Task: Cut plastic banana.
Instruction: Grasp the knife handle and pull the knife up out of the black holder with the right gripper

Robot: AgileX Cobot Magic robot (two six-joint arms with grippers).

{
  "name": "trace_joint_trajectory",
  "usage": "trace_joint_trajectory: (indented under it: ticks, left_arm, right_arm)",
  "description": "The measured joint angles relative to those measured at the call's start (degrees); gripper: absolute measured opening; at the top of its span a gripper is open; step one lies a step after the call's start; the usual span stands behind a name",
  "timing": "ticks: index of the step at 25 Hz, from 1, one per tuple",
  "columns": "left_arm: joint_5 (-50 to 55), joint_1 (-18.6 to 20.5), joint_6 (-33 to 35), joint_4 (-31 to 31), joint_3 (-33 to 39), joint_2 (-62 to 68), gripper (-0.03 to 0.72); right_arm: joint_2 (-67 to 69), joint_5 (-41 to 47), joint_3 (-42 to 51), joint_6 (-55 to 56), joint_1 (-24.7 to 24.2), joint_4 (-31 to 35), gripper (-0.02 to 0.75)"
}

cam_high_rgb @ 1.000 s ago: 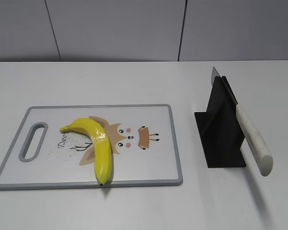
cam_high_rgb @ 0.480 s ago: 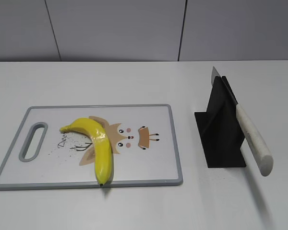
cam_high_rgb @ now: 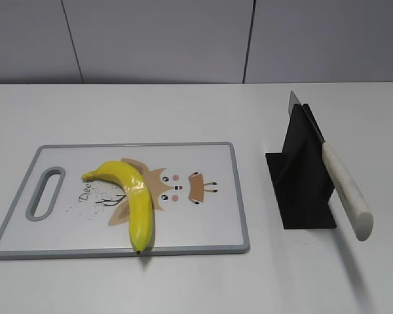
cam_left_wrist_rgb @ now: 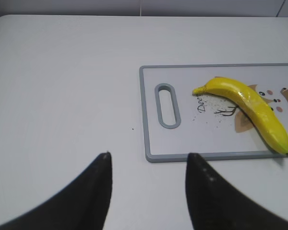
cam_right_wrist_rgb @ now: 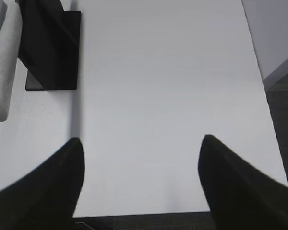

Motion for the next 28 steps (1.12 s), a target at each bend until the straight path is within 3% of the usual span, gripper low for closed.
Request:
trace_joint_trajectory:
  ticks: [4, 13, 18, 24, 28]
  left_arm:
    - [-0.1, 0.0, 0.0, -0.3, 0.0, 0.0, 0.488]
    - [-0.1, 0.0, 0.0, -0.4, 0.0, 0.0, 0.488]
    - [-0.1, 0.0, 0.0, -0.4, 0.0, 0.0, 0.488]
    - [-0.1, 0.0, 0.0, -0.4, 0.0, 0.0, 0.488]
    - [-0.1, 0.0, 0.0, -0.4, 0.0, 0.0, 0.488]
  right_arm:
    - [4.0, 0.0, -0.8, 0.0, 1.8, 1.3, 0.588]
    - [12.7, 0.3, -3.3, -0.1, 11.4, 2.9, 0.588]
    - [20.4, 0.7, -9.1, 0.0, 16.2, 3.0, 0.588]
    - [31.3, 2.5, -17.6, 1.7, 25.3, 2.5, 0.588]
    - [40.1, 4.1, -23.0, 7.0, 27.4, 2.4, 0.588]
